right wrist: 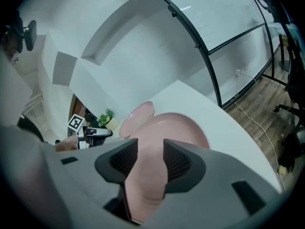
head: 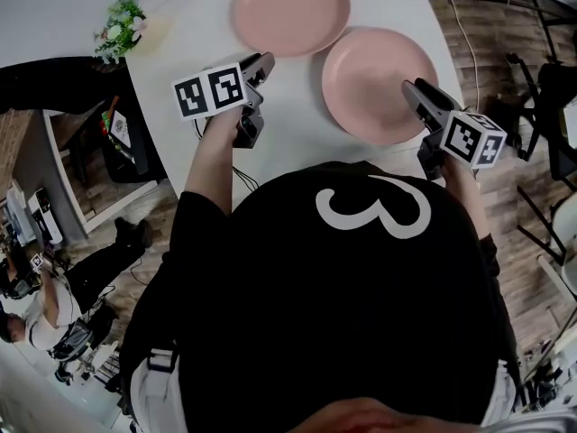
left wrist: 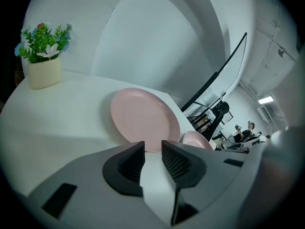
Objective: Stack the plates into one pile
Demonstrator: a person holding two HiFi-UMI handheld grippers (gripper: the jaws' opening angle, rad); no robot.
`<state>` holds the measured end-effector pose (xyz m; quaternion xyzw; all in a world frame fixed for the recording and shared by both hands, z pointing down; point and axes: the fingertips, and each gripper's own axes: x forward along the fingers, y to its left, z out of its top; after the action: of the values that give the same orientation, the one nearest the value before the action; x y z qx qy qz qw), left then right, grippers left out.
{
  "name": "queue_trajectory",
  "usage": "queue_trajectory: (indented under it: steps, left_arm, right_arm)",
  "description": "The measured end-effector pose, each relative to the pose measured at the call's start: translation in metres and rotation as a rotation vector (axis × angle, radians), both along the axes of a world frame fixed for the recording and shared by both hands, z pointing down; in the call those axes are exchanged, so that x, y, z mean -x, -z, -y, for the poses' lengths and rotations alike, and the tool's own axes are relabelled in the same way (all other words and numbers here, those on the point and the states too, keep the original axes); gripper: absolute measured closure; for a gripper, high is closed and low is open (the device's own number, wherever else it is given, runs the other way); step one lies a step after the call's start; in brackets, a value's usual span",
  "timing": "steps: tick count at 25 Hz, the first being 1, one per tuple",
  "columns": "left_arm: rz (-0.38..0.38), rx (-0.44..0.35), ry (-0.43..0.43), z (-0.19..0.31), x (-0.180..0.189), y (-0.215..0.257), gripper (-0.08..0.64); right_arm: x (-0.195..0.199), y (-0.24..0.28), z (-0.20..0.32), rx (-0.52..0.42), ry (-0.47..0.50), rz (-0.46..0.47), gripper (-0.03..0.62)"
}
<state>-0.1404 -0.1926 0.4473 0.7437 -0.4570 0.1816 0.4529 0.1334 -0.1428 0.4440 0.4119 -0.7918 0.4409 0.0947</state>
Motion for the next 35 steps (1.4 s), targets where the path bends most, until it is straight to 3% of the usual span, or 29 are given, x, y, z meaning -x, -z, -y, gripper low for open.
queue_trajectory:
  steps: [15,25,35]
  left_arm:
    - [0.045,0.060,0.102,0.034,0.041,-0.038,0.456]
    - [-0.038,0.102,0.171,0.050,0.047,-0.052,0.443]
    - [-0.071,0.120,0.207,0.058,0.043,-0.059,0.448]
  right_arm:
    - [0.007,0.001,-0.008,0.002,-0.007,-0.015,0.411]
    - [0.010,-0.002,-0.020,0.004,-0.013,-0.034,0.411]
    - [0.008,-0.004,-0.029,0.012,-0.032,-0.048,0.419]
